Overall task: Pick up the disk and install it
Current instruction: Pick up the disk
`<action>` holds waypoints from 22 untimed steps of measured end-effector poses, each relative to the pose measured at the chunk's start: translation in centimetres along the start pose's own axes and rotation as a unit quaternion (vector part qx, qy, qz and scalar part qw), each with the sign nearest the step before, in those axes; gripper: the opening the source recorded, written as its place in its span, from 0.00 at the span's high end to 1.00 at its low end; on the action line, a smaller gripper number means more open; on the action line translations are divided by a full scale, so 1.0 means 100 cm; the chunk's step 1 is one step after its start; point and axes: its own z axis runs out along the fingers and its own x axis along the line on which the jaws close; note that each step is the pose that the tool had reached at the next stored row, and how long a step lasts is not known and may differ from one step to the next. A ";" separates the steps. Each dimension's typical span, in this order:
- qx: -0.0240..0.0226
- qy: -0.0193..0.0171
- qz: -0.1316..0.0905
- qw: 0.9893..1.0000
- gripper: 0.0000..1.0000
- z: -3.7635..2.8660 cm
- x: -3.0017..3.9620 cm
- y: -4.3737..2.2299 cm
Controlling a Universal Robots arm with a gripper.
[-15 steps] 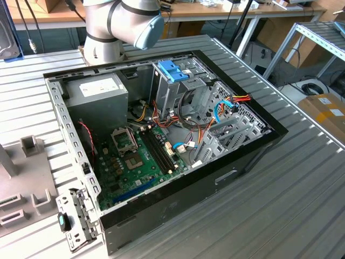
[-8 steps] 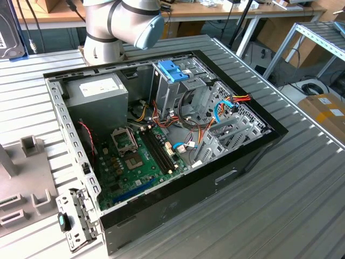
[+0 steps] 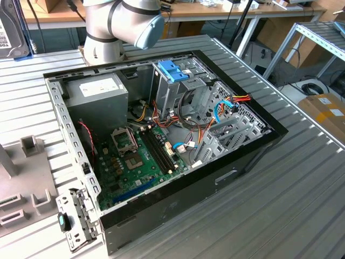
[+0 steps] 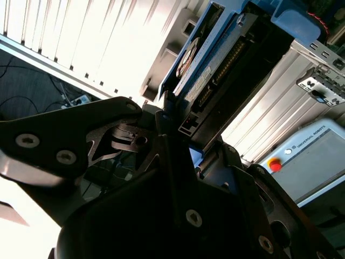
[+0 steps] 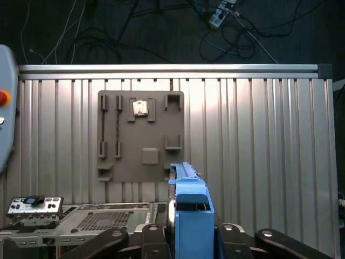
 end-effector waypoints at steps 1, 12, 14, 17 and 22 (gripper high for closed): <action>0.000 0.000 0.000 1.000 0.63 0.0000 0.0000 -0.0007; 0.000 0.000 0.000 1.000 0.63 -0.0003 -0.0002 -0.0099; 0.000 0.000 0.000 1.000 0.63 -0.0004 -0.0003 -0.0119; 0.000 0.000 0.000 1.000 0.63 -0.0004 -0.0003 -0.0145; 0.000 0.000 0.000 1.000 0.63 -0.0005 -0.0004 -0.0181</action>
